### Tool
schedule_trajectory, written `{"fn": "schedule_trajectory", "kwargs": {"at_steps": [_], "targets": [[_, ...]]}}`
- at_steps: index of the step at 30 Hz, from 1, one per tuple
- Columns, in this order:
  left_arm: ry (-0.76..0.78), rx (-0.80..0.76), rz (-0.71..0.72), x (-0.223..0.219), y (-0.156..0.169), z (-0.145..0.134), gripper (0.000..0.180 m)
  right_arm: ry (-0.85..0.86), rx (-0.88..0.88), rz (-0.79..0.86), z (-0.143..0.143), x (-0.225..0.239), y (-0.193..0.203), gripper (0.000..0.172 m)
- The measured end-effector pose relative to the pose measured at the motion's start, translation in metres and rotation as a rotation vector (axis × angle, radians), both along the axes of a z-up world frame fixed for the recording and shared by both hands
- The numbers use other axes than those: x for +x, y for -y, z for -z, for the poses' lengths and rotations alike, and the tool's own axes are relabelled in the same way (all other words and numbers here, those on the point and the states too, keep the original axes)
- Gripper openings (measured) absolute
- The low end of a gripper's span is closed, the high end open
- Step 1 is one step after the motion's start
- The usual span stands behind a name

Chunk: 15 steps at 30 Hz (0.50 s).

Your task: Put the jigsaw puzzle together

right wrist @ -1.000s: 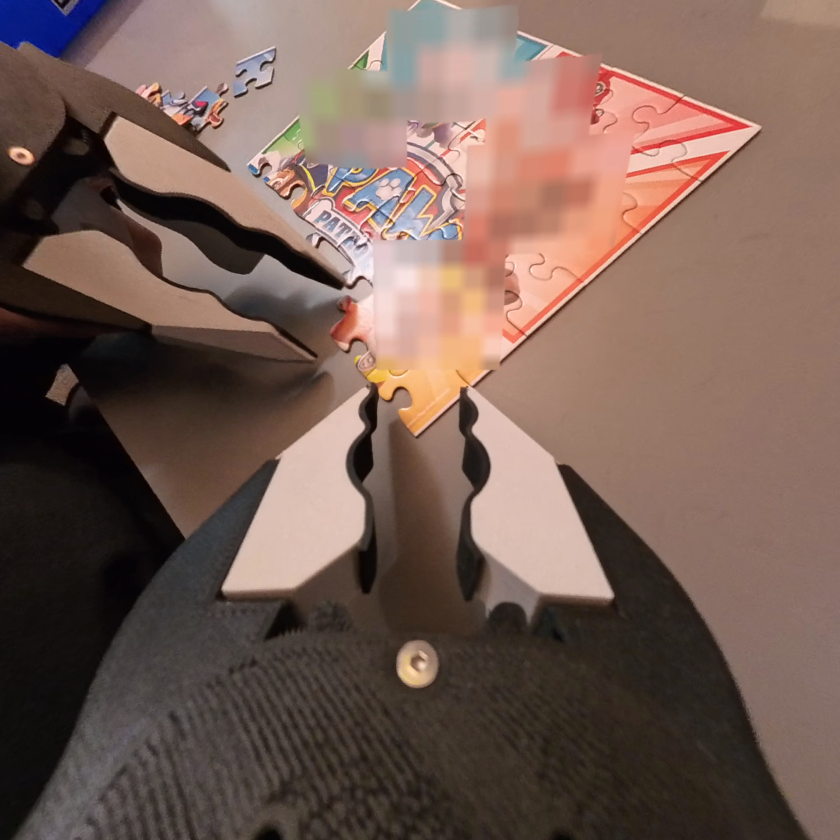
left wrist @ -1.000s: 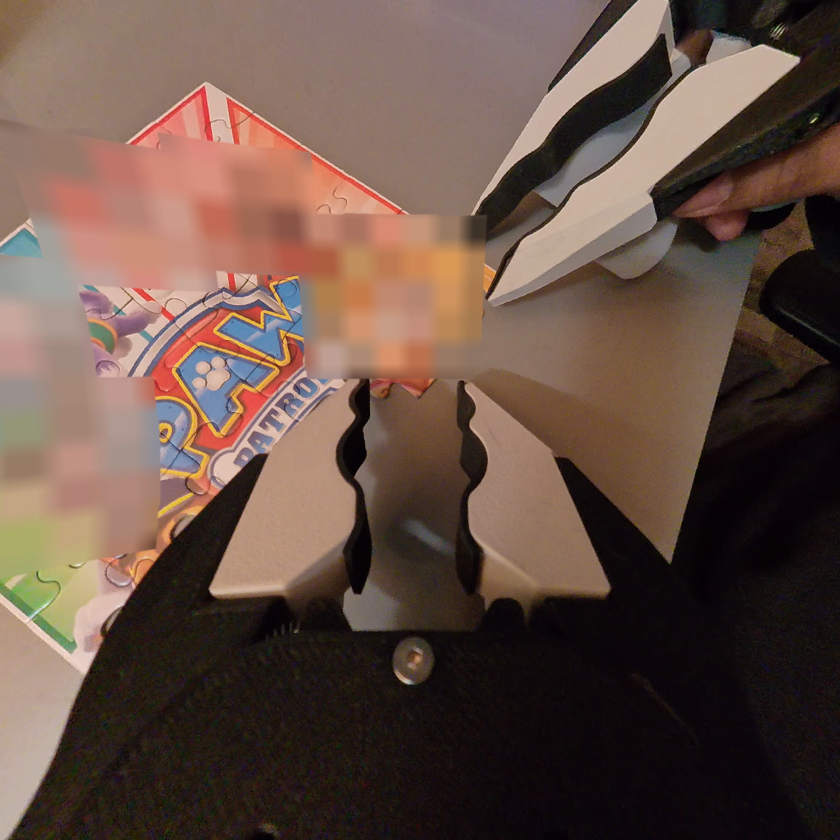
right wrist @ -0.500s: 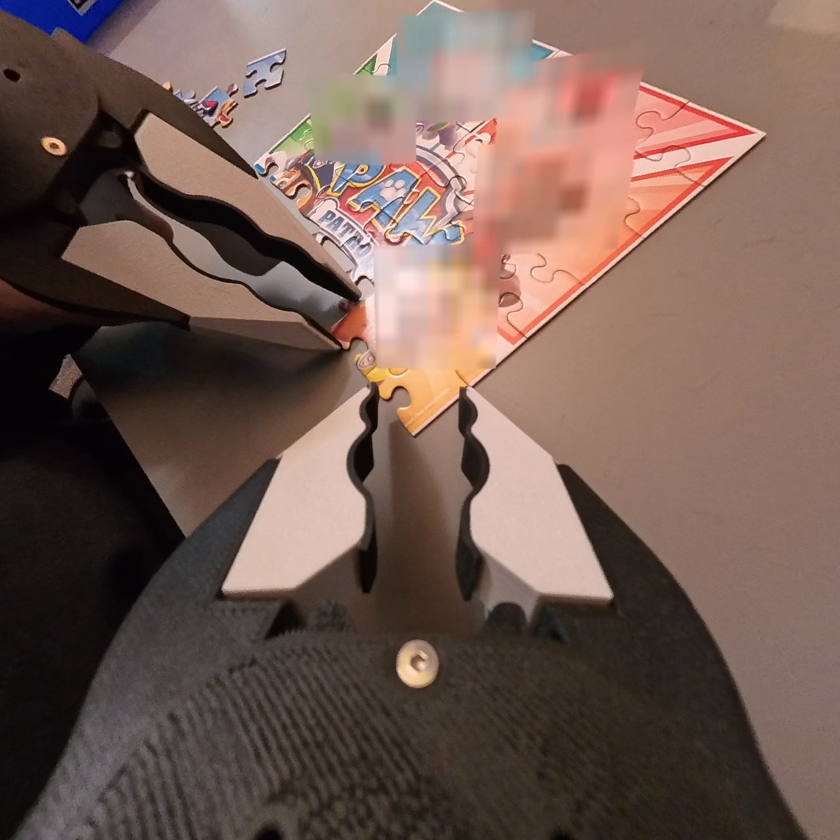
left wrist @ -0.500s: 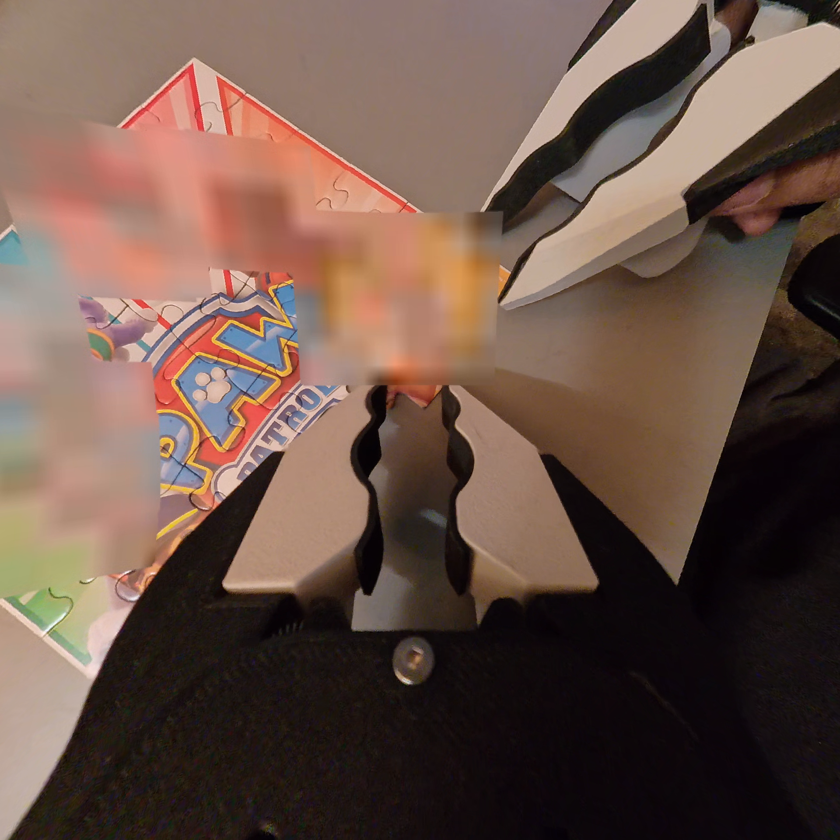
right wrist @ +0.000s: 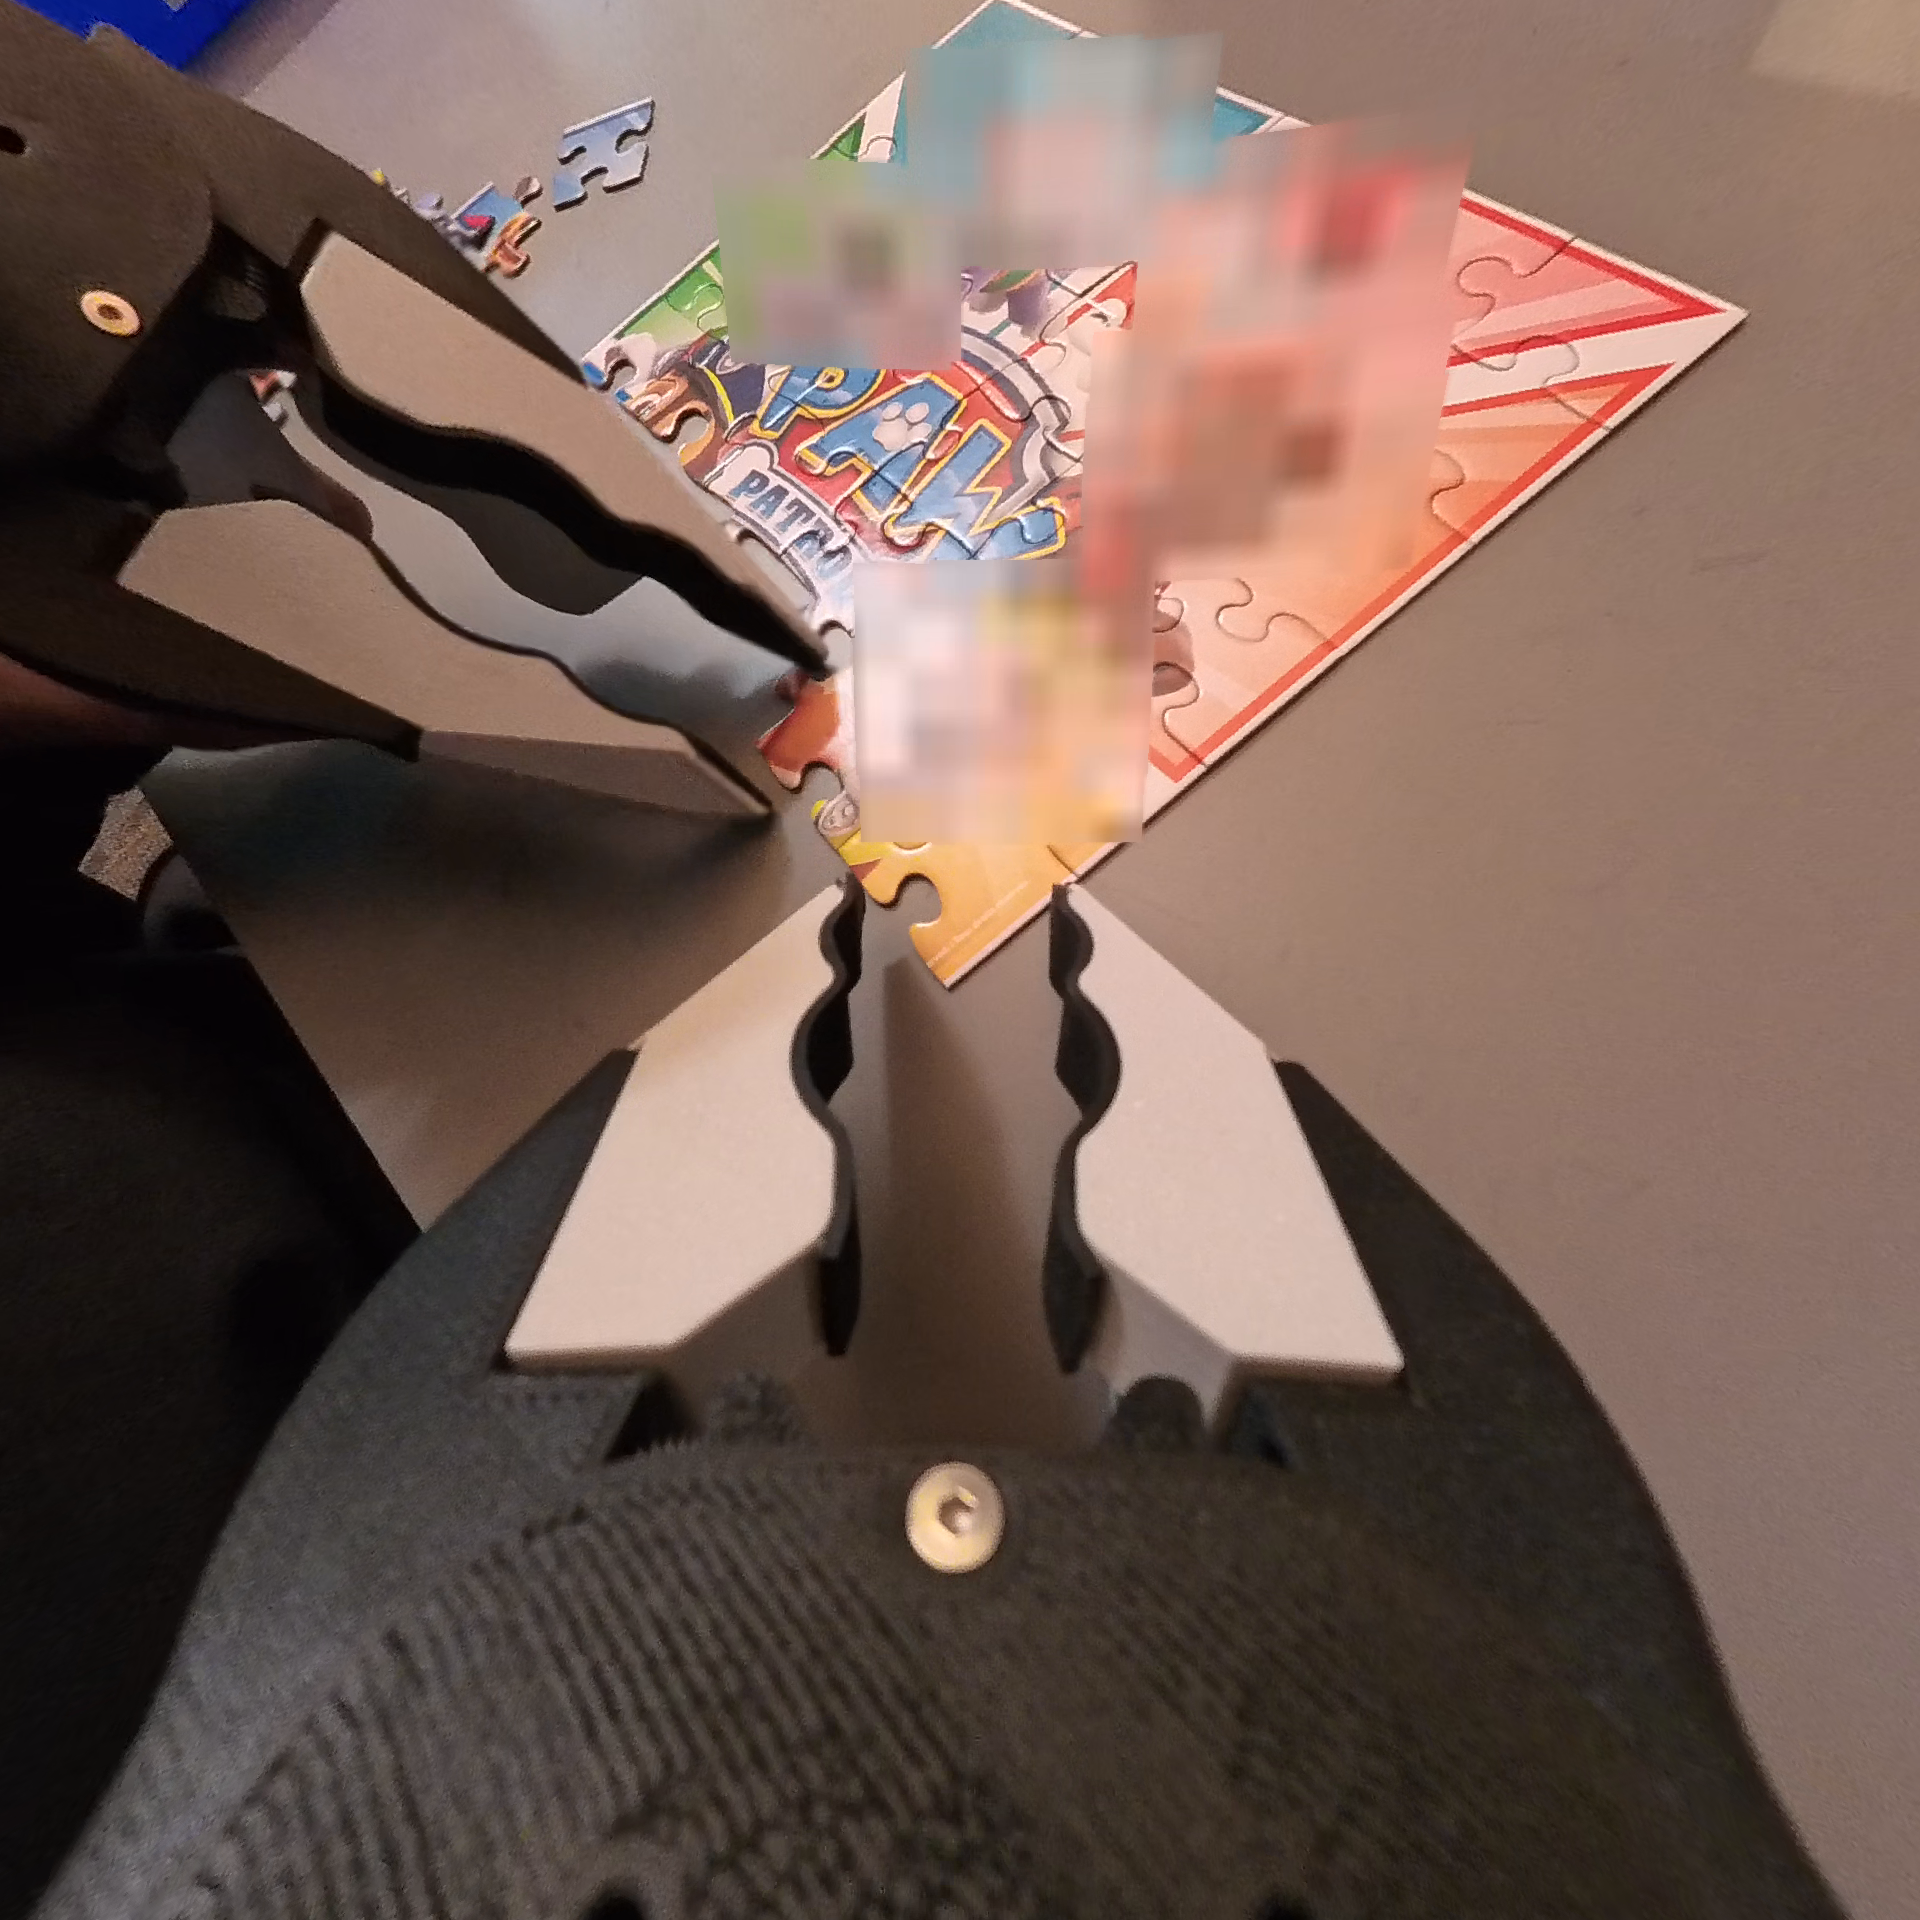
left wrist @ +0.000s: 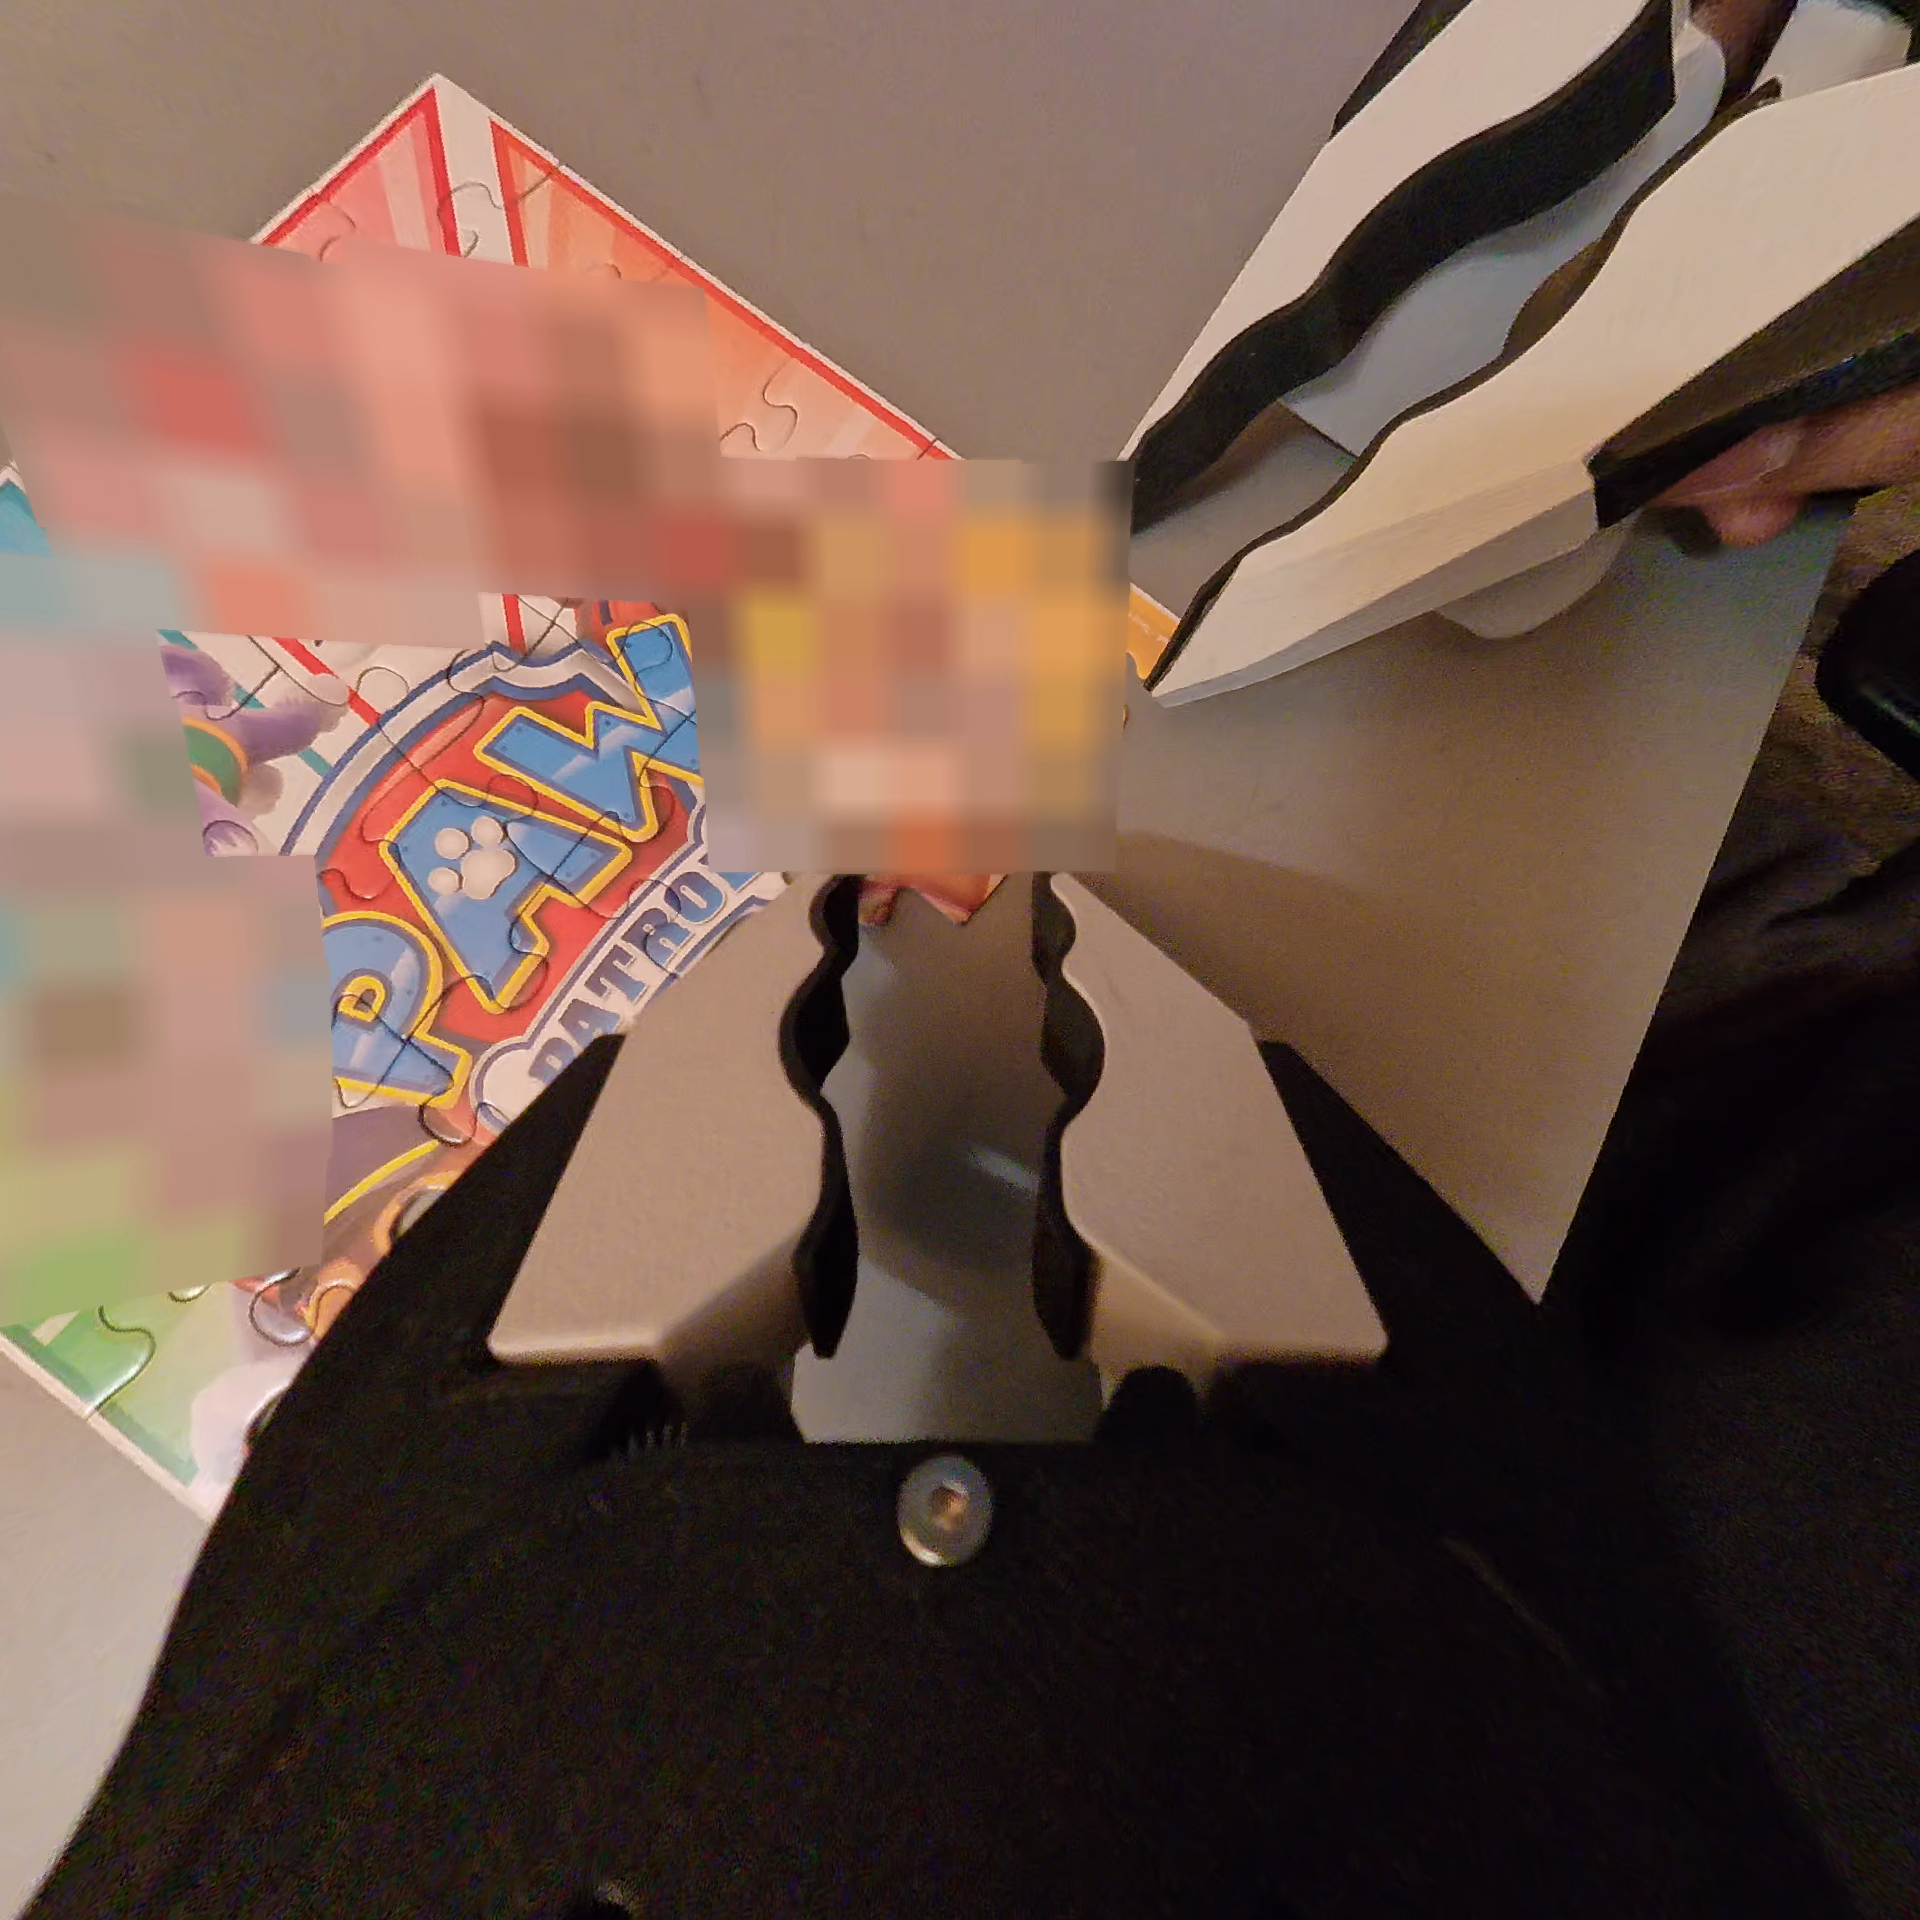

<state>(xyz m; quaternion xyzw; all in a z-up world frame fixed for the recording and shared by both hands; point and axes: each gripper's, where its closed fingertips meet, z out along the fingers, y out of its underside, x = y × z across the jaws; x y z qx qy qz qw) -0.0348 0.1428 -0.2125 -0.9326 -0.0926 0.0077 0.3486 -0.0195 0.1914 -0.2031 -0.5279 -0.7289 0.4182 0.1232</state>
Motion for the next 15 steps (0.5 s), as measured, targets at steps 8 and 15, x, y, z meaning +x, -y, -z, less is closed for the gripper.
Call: {"fn": "schedule_trajectory", "kwargs": {"at_steps": [8,15], "targets": [[0.017,0.000,0.007,0.001,-0.001,-0.001,0.024,-0.005,0.012,-0.006,0.000,0.000,0.000,0.036],[0.020,0.029,0.034,0.004,-0.004,-0.008,0.006,-0.120,0.082,-0.064,-0.011,-0.002,0.005,0.037]]}}
